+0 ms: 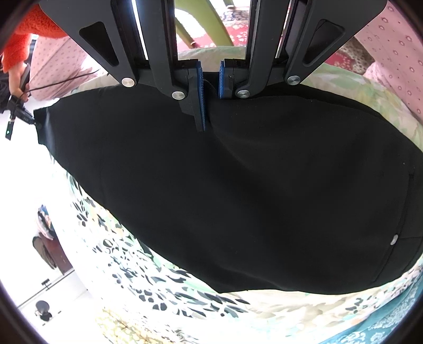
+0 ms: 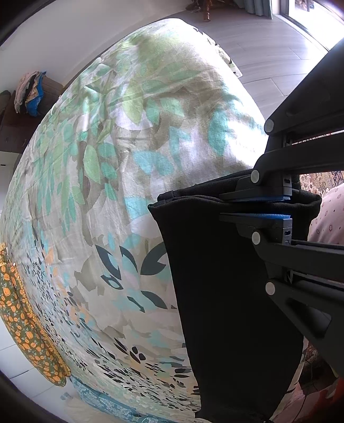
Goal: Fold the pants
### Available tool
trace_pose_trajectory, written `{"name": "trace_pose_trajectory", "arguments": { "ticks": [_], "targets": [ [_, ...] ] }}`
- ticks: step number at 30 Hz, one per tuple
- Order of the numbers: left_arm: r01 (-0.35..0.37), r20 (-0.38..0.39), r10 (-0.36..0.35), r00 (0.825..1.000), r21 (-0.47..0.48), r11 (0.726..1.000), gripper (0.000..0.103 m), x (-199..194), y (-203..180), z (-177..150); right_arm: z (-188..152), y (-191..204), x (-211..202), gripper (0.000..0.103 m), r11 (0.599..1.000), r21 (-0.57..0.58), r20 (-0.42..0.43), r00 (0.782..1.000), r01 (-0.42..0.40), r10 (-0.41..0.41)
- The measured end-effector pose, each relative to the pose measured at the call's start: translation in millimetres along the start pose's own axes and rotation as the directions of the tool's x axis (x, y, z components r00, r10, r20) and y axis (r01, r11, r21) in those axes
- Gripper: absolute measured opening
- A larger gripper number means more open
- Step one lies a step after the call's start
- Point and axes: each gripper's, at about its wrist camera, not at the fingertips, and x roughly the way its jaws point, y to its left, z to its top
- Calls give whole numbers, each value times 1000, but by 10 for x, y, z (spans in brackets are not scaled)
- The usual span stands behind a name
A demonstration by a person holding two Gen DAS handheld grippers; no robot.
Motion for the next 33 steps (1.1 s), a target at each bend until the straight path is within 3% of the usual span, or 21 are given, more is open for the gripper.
{"name": "trace_pose_trajectory", "arguments": {
  "ticks": [14, 19, 20, 21, 22, 23, 25, 28, 31, 33],
  "targets": [
    [-65, -29, 66, 997, 18, 998, 5, -36, -24, -154, 14, 53, 38, 7, 999, -18, -20, 999, 35, -35],
    [-64, -75, 63, 995, -16, 998, 18, 57, 74, -145, 25, 23, 68, 9, 999, -16, -39, 999, 29, -29],
    [-79, -79, 78, 994, -7, 997, 25, 34, 72, -150, 28, 0, 55, 17, 1000, -13, -34, 999, 14, -14],
    [-100, -78, 100, 992, 7, 995, 41, -3, 69, -160, 28, -39, 25, 31, 1000, -6, -20, 1000, -11, 11],
    [-121, -68, 122, 990, 20, 993, 50, -64, 68, -171, 28, -98, -27, 40, 999, 7, 5, 999, -40, 40],
    [-131, -53, 132, 990, 32, 991, 50, -138, 60, -186, 21, -177, -104, 53, 997, 28, 41, 997, -66, 65],
    [-133, -32, 135, 990, 58, 989, 50, -277, 61, -208, 18, -351, -233, 55, 992, 76, 101, 990, -102, 94],
    [-134, 7, 134, 991, 74, 988, 50, -459, 54, -220, 34, -474, -261, 64, 980, 72, 112, 978, -184, 175],
    [-140, 44, 137, 990, 79, 987, 50, -541, 4, -190, 67, -386, -95, 68, 955, 14, 32, 955, -295, 295],
    [-144, 61, 139, 988, 88, 986, 50, -556, -47, -164, 90, -328, 72, 70, 958, -6, -28, 958, -287, 286]
  ]
}}
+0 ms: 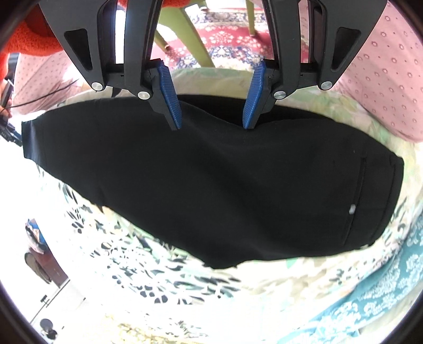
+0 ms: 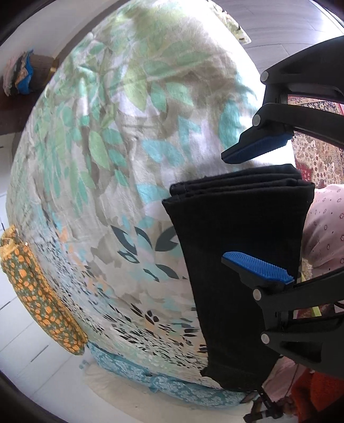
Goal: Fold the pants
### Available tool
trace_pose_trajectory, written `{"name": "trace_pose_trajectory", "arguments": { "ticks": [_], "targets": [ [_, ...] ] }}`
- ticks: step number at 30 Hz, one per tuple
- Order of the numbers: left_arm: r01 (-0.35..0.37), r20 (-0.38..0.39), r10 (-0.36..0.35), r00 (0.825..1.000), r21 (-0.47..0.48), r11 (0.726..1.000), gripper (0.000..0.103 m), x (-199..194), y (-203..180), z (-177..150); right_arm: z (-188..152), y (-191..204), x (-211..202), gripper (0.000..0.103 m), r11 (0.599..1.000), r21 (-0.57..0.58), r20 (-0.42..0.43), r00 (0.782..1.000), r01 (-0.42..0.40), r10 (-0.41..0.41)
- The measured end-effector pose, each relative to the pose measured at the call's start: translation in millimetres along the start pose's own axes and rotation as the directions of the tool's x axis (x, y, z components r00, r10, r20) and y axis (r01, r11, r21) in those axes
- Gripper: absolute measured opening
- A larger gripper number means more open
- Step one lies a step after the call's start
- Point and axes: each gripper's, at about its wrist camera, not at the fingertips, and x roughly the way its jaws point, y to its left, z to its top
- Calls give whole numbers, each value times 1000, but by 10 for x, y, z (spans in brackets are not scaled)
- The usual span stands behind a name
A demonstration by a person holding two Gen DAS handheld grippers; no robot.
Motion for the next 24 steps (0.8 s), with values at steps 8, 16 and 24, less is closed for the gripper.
{"name": "trace_pose_trajectory", "arguments": {
  "ticks": [8, 16, 24],
  "targets": [
    [5, 83, -7, 997, 27, 1000, 51, -119, -117, 103, 84, -53, 261, 16, 998, 42, -143, 988, -53, 58],
    [17, 147, -22, 989, 32, 999, 55, -64, -128, 345, 18, 316, -263, 12, 910, 177, 39, 927, -375, 374],
    [17, 195, -22, 980, 23, 1000, 57, 170, -55, 453, -130, 1765, -280, 12, 660, 197, 92, 684, -725, 723]
  ]
}}
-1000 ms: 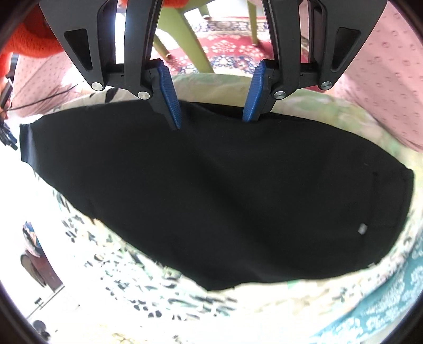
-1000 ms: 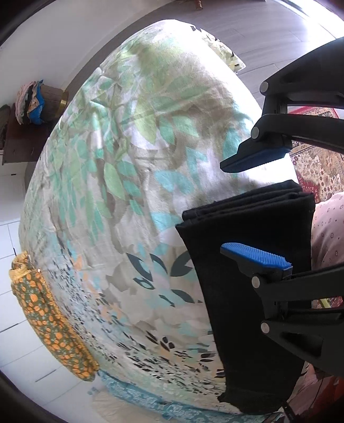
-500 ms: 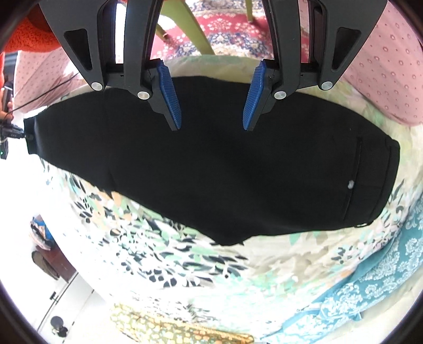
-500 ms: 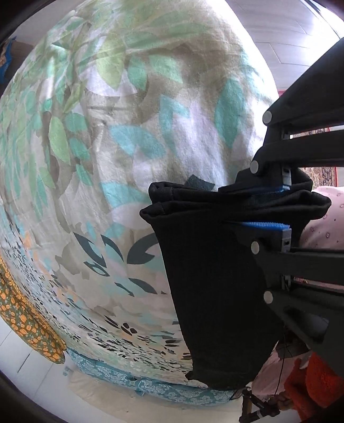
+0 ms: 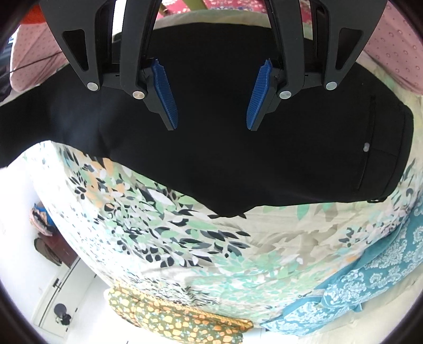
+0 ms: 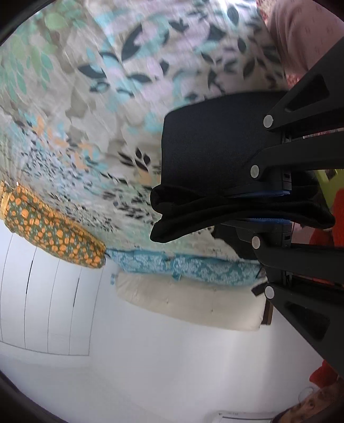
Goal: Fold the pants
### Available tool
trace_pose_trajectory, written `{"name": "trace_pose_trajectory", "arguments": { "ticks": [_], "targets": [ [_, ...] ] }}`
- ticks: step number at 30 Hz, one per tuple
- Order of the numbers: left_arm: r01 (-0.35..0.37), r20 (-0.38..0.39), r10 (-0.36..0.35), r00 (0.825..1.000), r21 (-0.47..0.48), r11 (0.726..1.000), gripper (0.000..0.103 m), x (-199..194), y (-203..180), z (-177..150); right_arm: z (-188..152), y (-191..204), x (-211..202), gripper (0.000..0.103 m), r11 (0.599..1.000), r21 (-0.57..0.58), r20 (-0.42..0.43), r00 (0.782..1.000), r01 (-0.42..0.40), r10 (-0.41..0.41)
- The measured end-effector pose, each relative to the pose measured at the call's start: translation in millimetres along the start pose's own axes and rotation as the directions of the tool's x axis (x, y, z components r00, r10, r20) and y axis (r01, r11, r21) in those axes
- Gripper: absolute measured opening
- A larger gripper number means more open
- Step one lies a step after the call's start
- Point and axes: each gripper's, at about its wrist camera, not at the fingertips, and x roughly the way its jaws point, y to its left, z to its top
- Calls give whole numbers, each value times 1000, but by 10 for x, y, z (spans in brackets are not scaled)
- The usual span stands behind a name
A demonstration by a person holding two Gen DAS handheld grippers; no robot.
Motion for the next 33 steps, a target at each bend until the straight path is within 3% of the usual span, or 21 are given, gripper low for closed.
{"name": "trace_pose_trajectory", "arguments": {
  "ticks": [5, 10, 12, 16, 18, 21, 24, 25, 27, 30, 33],
  "targets": [
    [-31, 1, 31, 1000, 1, 1000, 57, 58, 200, -125, -229, 417, 1078, 12, 989, 19, -103, 984, -143, 145],
    [-32, 17, 33, 999, -71, 997, 57, 42, 448, -91, -484, 620, 2189, 12, 988, 6, -205, 967, -154, 152],
    [-35, 35, 38, 999, -86, 996, 57, 24, 499, -77, -608, 660, 2592, 12, 992, -22, -242, 964, -123, 115],
    [-13, 29, 16, 999, -107, 994, 57, 35, 558, -86, -862, 706, 3222, 13, 980, -198, -292, 952, 33, -91],
    [2, 18, -1, 1000, -105, 994, 57, 53, 555, -95, -961, 671, 3389, 19, 963, -259, -298, 942, 76, -155],
    [30, 3, -30, 1000, -76, 997, 57, 70, 488, -116, -1028, 634, 3402, 35, 957, -273, -290, 940, 100, -181],
    [72, 7, -72, 997, -44, 996, 57, 63, 398, -123, -973, 725, 3187, 56, 962, -264, -247, 960, 67, -135],
    [99, 11, -98, 995, -36, 994, 57, 53, 363, -121, -906, 783, 3056, 58, 953, -293, -218, 966, 74, -141],
    [171, 15, -171, 985, -7, 985, 57, 24, 261, -125, -841, 931, 2778, 63, 914, -386, -152, 969, 122, -194],
    [264, -13, -264, 965, 59, 963, 54, 42, 35, -131, -847, 1081, 2347, 67, 824, -522, -54, 956, 219, -289],
    [277, -56, -272, 961, 142, 950, 42, 146, -238, -101, -981, 1037, 1885, 69, 750, -586, 26, 932, 307, -361]
  ]
}}
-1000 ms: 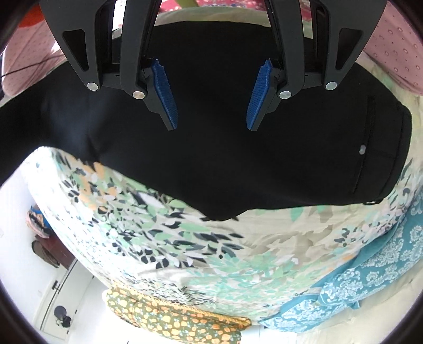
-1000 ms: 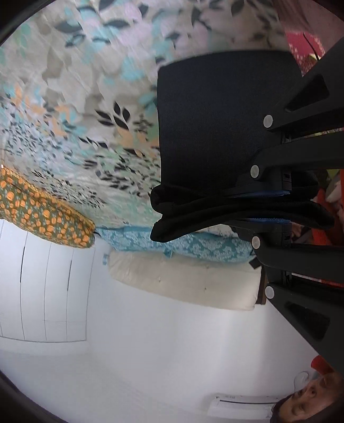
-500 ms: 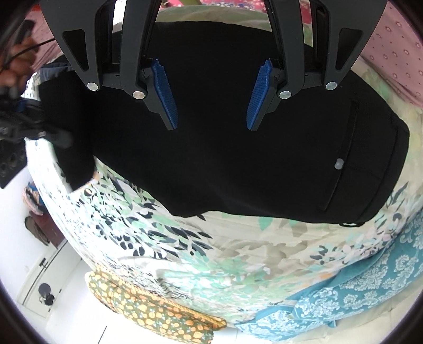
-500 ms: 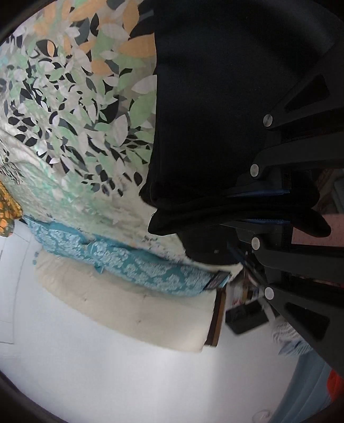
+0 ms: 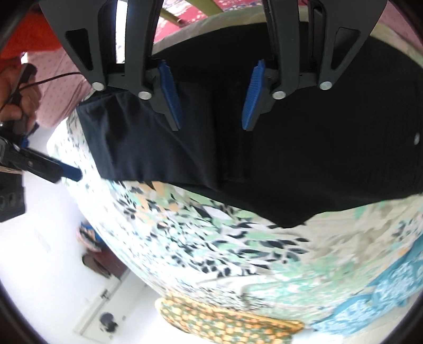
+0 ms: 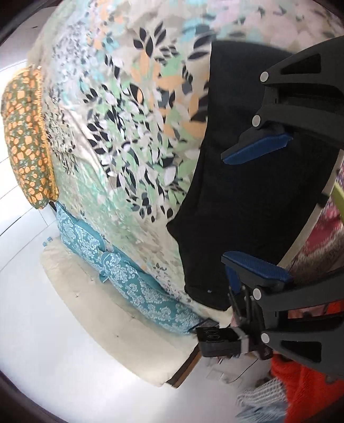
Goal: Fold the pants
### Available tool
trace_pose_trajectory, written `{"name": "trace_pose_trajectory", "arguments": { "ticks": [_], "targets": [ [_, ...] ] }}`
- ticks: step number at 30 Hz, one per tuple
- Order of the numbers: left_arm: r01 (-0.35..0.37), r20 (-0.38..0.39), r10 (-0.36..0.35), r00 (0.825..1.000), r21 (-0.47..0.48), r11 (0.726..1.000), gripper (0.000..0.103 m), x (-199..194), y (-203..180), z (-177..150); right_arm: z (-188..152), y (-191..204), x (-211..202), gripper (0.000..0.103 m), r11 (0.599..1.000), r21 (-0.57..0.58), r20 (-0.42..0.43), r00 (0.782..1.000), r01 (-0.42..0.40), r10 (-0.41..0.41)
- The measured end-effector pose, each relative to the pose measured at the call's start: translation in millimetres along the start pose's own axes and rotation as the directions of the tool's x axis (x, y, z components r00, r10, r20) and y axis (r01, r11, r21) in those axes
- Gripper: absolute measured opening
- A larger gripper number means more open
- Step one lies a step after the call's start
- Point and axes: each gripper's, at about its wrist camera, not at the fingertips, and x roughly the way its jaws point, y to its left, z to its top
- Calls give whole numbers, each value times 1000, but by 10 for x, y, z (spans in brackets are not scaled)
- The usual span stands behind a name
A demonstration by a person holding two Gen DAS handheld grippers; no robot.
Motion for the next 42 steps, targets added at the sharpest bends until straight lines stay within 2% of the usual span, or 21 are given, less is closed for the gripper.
{"name": "trace_pose_trajectory", "arguments": {
  "ticks": [4, 6, 9, 10, 11, 12, 15, 20, 22, 24, 27, 29, 30, 31, 33, 35, 38, 41, 42],
  "targets": [
    [-52, -64, 56, 996, 64, 997, 40, 254, -143, 65, -405, -169, -406, 69, 995, 5, 42, 994, 103, -103],
    [-56, -95, 62, 994, 70, 996, 40, 336, -168, 57, -555, -274, -537, 69, 989, 34, 65, 987, 143, -145],
    [-56, -131, 68, 989, 92, 994, 40, 429, -229, 17, -621, -476, -621, 69, 981, 109, 85, 982, 161, -170],
    [-66, -138, 80, 987, 104, 992, 37, 453, -252, -4, -608, -538, -656, 69, 977, 134, 102, 979, 164, -179],
    [-70, -143, 87, 986, 117, 991, 28, 476, -275, -25, -589, -589, -693, 69, 974, 152, 123, 974, 171, -190],
    [-78, -146, 97, 985, 127, 989, 6, 496, -298, -27, -570, -611, -730, 69, 970, 164, 142, 969, 181, -204],
    [-94, -123, 110, 986, 123, 988, 2, 423, -319, -23, -522, -678, -759, 69, 959, 199, 170, 956, 204, -239],
    [-109, -47, 112, 993, 61, 992, 2, 34, -179, -26, -532, -724, -751, 69, 952, 221, 170, 953, 212, -252],
    [-131, -54, 135, 989, 75, 989, 2, 26, -129, -66, -530, -662, -699, 69, 960, 182, 161, 957, 213, -242],
    [-149, -90, 157, 983, 93, 984, 2, 143, -109, -120, -529, -597, -552, 69, 975, 143, 121, 975, 169, -187],
    [-183, -119, 199, 973, 137, 974, 8, 281, -147, -194, -569, -569, -137, 69, 990, 122, -15, 997, 77, -76],
    [-176, -106, 191, 976, 138, 975, 13, 234, -146, -179, -650, -621, 199, 69, 987, 146, -149, 987, 73, -51],
    [-164, -88, 175, 981, 117, 980, 23, 170, -121, -162, -697, -641, 307, 70, 985, 146, -187, 980, 91, -63],
    [-163, -64, 169, 984, 92, 982, 44, 96, -78, -147, -707, -633, 343, 70, 986, 134, -188, 979, 100, -74],
    [-173, -12, 174, 985, 47, 984, 68, -16, 1, -141, -683, -619, 316, 70, 988, 129, -169, 983, 90, -68],
    [-161, -6, 161, 987, 5, 987, 70, -56, 99, -125, -682, -637, 257, 70, 985, 147, -143, 988, 86, -65],
    [-109, -72, 106, 992, -34, 993, 70, 89, 182, -114, -686, -708, 131, 70, 977, 189, -99, 992, 97, -80],
    [-124, -162, 123, 979, 8, 992, 70, 352, 101, -86, -672, -771, -56, 70, 967, 229, -18, 994, 110, -109],
    [-140, -171, 142, 975, 26, 990, 65, 404, 62, -95, -666, -789, -124, 70, 964, 240, 9, 992, 117, -123]
  ]
}}
